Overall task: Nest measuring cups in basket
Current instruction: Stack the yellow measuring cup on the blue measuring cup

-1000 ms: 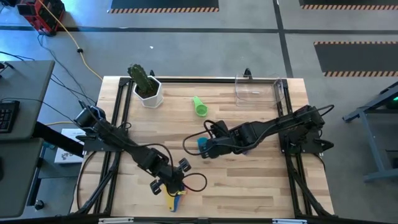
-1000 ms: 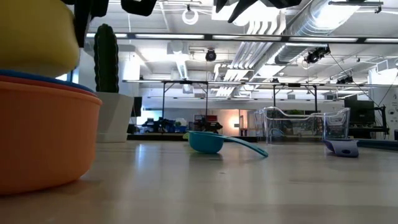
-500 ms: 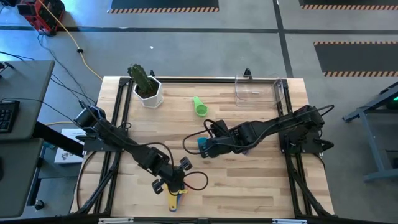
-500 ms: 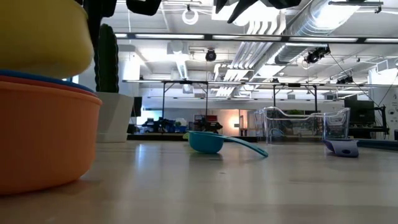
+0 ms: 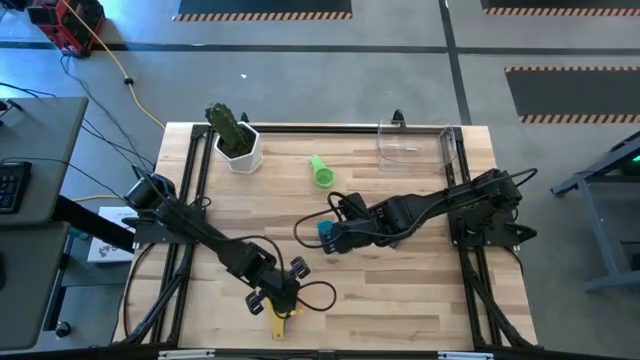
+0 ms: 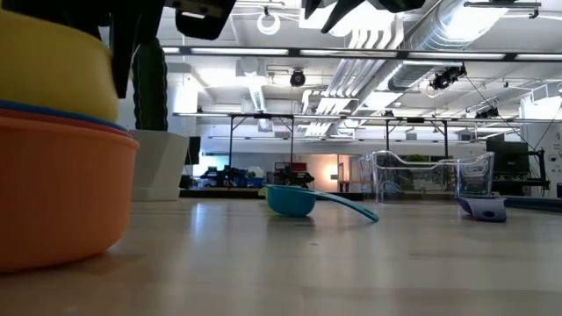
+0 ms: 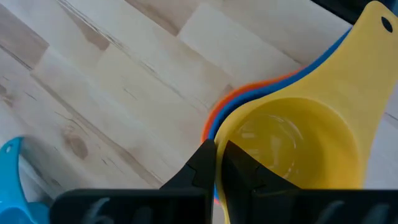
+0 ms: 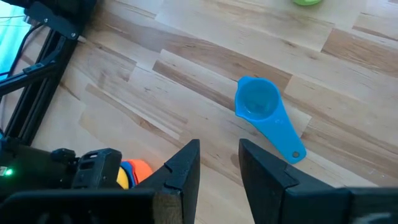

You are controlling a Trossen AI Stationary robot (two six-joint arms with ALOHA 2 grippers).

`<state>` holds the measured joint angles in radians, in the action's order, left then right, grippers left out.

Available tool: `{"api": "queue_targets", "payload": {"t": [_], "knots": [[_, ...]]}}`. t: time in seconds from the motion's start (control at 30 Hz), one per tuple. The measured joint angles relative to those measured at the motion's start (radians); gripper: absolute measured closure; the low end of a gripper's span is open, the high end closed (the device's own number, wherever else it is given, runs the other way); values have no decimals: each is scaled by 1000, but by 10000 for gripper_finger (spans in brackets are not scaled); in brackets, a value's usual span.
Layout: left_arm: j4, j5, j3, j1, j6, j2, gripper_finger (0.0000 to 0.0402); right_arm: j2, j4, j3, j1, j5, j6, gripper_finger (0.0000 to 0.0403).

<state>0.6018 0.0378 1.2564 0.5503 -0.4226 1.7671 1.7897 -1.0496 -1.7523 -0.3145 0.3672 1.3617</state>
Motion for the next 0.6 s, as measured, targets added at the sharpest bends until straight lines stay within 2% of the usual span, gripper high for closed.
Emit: {"api": "queue_targets", "payload": {"t": [0.4, 0.6], "knots": [[5, 34, 0, 0, 16, 5, 393, -1, -2, 0, 0, 0, 0, 302], [5, 34, 0, 0, -7, 5, 363, -1, -8, 0, 0, 0, 0, 302]]}}
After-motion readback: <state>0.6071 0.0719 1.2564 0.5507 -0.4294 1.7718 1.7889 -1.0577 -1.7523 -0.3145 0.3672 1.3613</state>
